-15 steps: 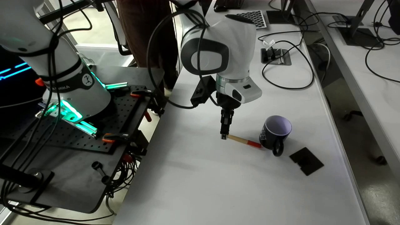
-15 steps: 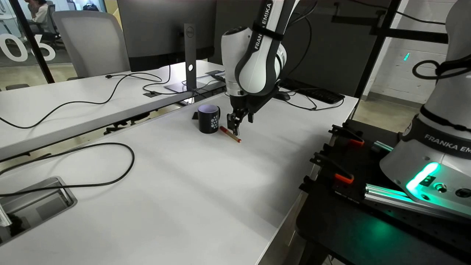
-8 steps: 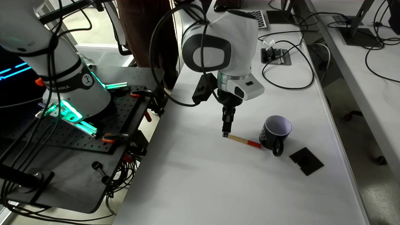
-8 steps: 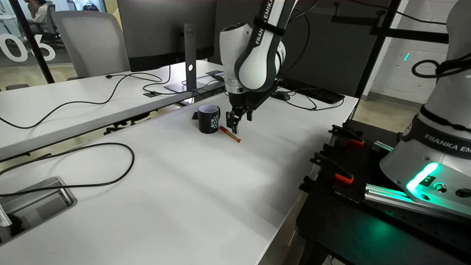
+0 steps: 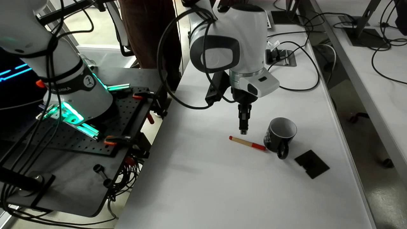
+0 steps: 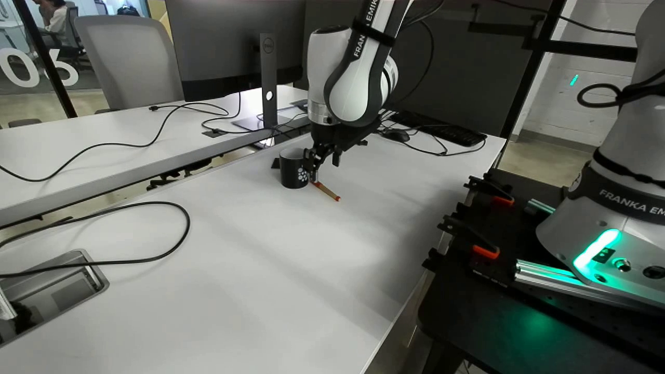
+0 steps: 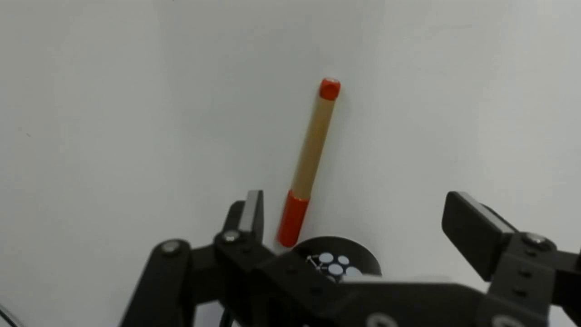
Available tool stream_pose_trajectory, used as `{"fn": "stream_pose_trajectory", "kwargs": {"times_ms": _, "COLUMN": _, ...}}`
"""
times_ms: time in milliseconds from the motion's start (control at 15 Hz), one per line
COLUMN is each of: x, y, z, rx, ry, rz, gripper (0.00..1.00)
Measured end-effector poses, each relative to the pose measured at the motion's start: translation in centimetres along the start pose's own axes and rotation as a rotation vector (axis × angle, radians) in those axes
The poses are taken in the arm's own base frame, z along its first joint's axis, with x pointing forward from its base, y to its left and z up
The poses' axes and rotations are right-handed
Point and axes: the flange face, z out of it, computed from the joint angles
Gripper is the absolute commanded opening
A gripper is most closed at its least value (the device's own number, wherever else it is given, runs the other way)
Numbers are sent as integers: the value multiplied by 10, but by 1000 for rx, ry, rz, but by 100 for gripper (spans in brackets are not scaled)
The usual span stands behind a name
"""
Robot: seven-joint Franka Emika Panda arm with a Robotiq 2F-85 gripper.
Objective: Pick up the pen from the table and put it in the black cup.
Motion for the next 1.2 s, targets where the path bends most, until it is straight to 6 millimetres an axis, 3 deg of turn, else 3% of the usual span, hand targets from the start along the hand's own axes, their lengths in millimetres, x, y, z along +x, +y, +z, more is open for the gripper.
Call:
{"fn": "stream_pose_trajectory", "kwargs": {"times_ms": 267, "x": 13, "y": 3, "z": 2, "rx": 47, "ry": 12, "rz": 67, "gripper": 100}}
{"fn": "stream_pose_trajectory", "kwargs": {"times_ms": 667, "x": 11, "y": 14, "z": 27, "rx": 77, "ry": -14, "rz": 141, "gripper": 100}}
{"fn": "stream_pose_trajectory", "kwargs": {"times_ms": 1200, "x": 12, "y": 14, "z": 31, "rx": 76, "ry": -16, "rz": 144, "gripper": 100}}
